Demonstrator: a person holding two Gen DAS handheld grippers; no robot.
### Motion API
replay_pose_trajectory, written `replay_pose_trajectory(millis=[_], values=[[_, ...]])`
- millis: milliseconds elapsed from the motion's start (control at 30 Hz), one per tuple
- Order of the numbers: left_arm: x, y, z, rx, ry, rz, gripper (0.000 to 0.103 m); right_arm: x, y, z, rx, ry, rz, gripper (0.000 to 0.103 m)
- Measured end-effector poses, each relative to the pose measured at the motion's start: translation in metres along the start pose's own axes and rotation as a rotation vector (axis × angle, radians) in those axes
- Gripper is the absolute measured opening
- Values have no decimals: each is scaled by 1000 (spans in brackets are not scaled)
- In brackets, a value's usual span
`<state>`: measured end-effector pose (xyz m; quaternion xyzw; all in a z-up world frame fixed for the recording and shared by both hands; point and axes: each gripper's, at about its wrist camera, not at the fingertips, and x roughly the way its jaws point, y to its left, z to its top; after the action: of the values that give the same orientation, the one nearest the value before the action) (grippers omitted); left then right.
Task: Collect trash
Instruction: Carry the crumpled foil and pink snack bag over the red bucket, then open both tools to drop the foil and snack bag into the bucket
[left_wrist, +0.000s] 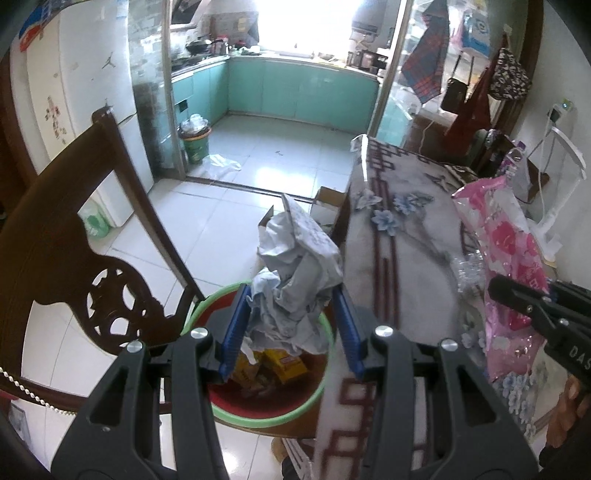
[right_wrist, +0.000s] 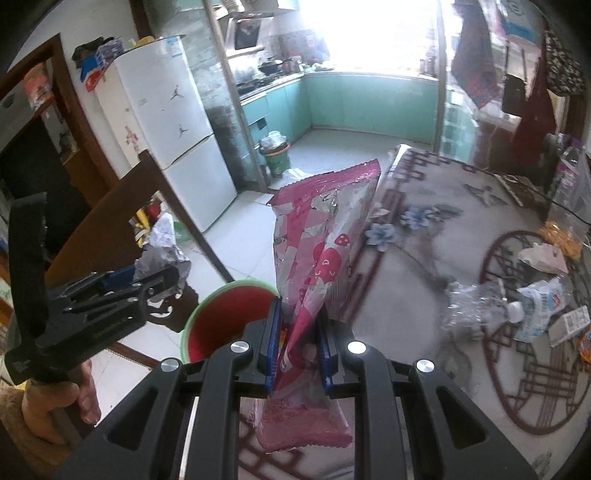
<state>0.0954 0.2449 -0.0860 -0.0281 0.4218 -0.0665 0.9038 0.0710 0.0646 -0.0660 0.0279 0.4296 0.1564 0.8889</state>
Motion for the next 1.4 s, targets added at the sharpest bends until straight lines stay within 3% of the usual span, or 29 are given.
replay_pose_trajectory(millis=[233,533,1000,1400], values=[[12,27,-8,-36,43,39,43,26,39,3,-68,55,59,17],[24,52,-7,-71,67,59,43,63,56,2,-90,143,110,18],[64,70,-4,-92,157,30,43,123,58,-1,-52,286,136,20],[87,77,4,-95,181,21,43,141,60,1,-50,332,143,20]])
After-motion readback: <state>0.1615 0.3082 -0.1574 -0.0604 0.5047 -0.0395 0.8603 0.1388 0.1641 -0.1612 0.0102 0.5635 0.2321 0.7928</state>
